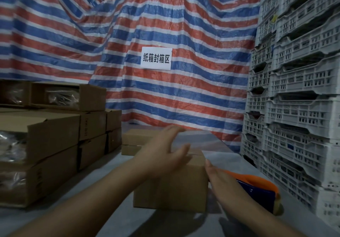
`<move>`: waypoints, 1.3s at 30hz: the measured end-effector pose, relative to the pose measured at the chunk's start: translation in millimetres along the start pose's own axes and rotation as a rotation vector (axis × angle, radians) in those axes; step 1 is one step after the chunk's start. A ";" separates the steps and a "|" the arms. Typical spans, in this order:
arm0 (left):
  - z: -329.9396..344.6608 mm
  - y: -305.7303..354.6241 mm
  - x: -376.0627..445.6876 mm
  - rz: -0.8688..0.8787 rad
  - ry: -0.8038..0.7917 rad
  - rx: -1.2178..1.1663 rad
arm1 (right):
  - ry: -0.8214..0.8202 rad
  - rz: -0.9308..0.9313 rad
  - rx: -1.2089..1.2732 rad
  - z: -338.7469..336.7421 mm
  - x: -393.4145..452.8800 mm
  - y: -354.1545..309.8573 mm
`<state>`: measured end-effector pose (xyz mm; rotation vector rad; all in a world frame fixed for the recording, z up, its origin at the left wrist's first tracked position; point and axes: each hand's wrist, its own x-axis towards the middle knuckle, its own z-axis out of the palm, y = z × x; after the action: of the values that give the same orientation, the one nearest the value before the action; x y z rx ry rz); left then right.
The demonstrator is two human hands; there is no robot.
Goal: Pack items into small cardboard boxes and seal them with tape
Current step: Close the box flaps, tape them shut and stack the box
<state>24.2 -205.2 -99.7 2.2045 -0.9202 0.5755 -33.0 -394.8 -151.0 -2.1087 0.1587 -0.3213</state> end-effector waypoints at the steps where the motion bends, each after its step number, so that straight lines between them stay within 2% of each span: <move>1: -7.3 -6.6 -7.8 -0.022 0.111 -0.004 | -0.064 -0.061 -0.017 -1.2 -2.9 0.3; 3: -16.2 -25.3 -24.4 -0.154 0.259 -0.083 | -0.150 -0.142 -0.011 -1.6 -7.7 1.5; 4: -17.8 -34.8 -33.4 -0.254 0.264 -0.141 | -0.180 -0.175 0.001 -2.0 -9.0 2.7; 6: -13.7 -50.8 -51.2 -0.420 0.150 -0.288 | -0.202 -0.238 0.007 0.5 -6.6 6.8; 8: -5.5 -59.2 -63.5 -0.451 0.047 -0.454 | -0.177 -0.262 0.013 4.1 -3.6 9.1; 11: 0.3 -69.0 -56.5 -0.452 0.035 -0.448 | -0.116 -0.254 0.004 6.2 8.6 9.8; 16: 5.9 -79.5 17.7 -0.593 0.096 -0.455 | 0.071 -0.162 -0.127 -2.5 67.3 -6.2; 20: 27.2 -96.3 54.2 -0.637 -0.033 -0.516 | -0.065 0.068 -0.163 -9.8 115.1 -23.7; 22: 39.7 -105.8 62.0 -0.552 -0.101 -0.399 | -0.116 0.040 -0.273 -13.0 127.9 -28.3; 25: 45.4 -122.5 64.2 -0.248 -0.240 0.096 | -0.181 -0.214 -0.592 -15.8 141.5 -19.2; 27: 45.9 -128.6 70.7 -0.121 -0.271 0.298 | -0.256 -0.245 -0.791 -12.3 147.8 -13.2; 30: 56.1 -138.4 92.6 -0.076 -0.261 0.425 | -0.230 -0.259 -0.992 -6.5 163.9 -10.0; 35: 91.0 -159.3 144.9 -0.051 -0.256 0.732 | -0.129 -0.139 -0.923 -2.3 210.3 -11.4; 39: 102.8 -180.6 170.8 -0.104 -0.267 0.826 | -0.100 -0.132 -1.052 8.4 246.6 -15.1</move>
<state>284.2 -261.1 -139.5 3.1096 -0.7624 0.7064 205.1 -438.9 -101.6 -3.1797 0.1429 -0.2227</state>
